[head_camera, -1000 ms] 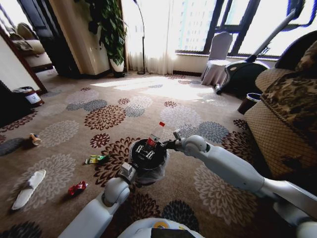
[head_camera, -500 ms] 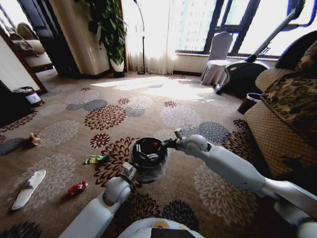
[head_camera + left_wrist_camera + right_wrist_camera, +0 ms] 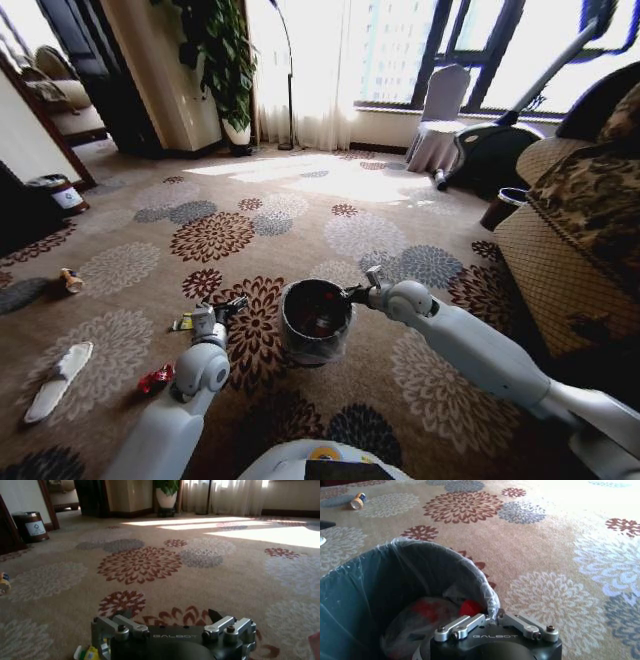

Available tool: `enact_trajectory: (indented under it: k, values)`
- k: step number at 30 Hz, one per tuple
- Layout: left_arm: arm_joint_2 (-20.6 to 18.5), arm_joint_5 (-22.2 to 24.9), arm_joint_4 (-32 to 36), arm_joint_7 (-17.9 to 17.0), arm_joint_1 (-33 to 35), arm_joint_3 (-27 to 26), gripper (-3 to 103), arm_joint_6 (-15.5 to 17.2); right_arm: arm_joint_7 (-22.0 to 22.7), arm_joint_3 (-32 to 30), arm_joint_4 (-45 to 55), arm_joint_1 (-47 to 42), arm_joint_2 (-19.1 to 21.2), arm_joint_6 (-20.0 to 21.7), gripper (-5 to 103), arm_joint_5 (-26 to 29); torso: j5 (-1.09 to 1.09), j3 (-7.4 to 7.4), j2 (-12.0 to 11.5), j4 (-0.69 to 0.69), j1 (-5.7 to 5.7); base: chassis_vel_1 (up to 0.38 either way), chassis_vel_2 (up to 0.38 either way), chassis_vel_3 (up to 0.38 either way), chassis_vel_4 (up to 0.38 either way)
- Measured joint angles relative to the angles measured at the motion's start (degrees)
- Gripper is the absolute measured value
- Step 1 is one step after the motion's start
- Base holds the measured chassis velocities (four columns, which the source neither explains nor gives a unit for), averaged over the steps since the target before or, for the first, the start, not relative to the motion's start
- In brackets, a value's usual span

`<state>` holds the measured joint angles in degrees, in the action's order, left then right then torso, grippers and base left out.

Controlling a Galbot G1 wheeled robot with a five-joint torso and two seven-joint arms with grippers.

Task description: Pick up the trash from the ground and place it into the trash bin.

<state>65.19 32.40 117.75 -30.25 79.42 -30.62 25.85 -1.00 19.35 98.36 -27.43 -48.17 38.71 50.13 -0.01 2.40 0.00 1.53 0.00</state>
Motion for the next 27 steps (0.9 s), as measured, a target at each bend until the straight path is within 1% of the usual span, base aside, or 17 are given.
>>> enact_trajectory:
  k: [1,2,3,5,6,7,9,12,22,27]
  values:
    - [0.0,-0.3,-0.6,1.8,1.1,-1.0,100,-1.1,0.0,-0.3,0.0,-0.4,0.0,-0.1,1,-0.1,0.00,0.00,0.0,-0.01,0.00,0.000,0.000,0.000,0.000]
    - [0.0,-0.3,-0.6,1.8,1.1,-1.0,100,-1.1,0.0,-0.3,0.0,-0.4,0.0,-0.1,1,-0.1,0.00,0.00,0.0,-0.01,0.00,0.000,0.000,0.000,0.000]
    - [0.1,-1.0,-1.1,4.2,2.8,-2.3,100,-2.4,0.0,-0.6,0.0,-0.8,-0.2,-0.1,1,-0.5,0.01,0.00,0.0,-0.01,0.00,0.000,0.000,0.000,0.000]
    - [0.3,-2.6,-1.8,7.0,5.1,-3.4,100,-4.6,0.0,-0.7,0.0,-1.0,-0.7,-0.2,1,-0.8,0.01,-0.01,0.0,0.02,0.00,0.000,0.000,0.000,0.000]
    - [0.6,-4.0,-2.7,8.8,7.3,-4.0,100,-6.5,0.0,-0.7,-0.2,-1.0,-1.1,-0.3,1,-1.2,0.01,-0.01,0.0,0.04,0.00,0.000,0.000,0.000,0.000]
    - [0.6,-4.0,-2.7,8.8,7.3,-4.0,100,-6.5,0.0,-0.7,-0.2,-1.0,-1.1,-0.3,1,-1.2,0.01,-0.01,0.0,0.04,0.00,0.000,0.000,0.000,0.000]
    - [0.8,-4.6,-4.0,9.7,8.9,-4.3,100,-7.7,0.0,-0.7,-0.5,-1.0,-1.4,-0.5,1,-1.5,0.01,0.00,0.0,0.04,0.00,0.000,0.000,0.000,0.000]
    - [1.0,-4.7,-5.5,9.9,9.3,-4.3,100,-8.3,0.0,-0.7,-0.6,-1.0,-1.6,-0.5,1,-1.7,0.00,0.00,0.0,0.01,0.00,0.000,0.000,0.000,0.000]
    - [1.1,-5.1,-11.3,10.6,8.0,-2.8,100,-10.7,0.0,-0.6,0.0,-1.4,-1.7,-0.7,1,-1.8,0.00,0.00,0.0,0.01,0.00,-0.004,0.032,0.003,-0.034]
    - [1.3,-5.1,-13.0,10.7,7.6,-2.5,100,-11.0,0.0,-0.3,0.2,-1.3,-1.9,-0.8,1,-1.8,0.00,0.00,0.0,0.00,0.00,-0.032,0.093,0.016,-0.082]
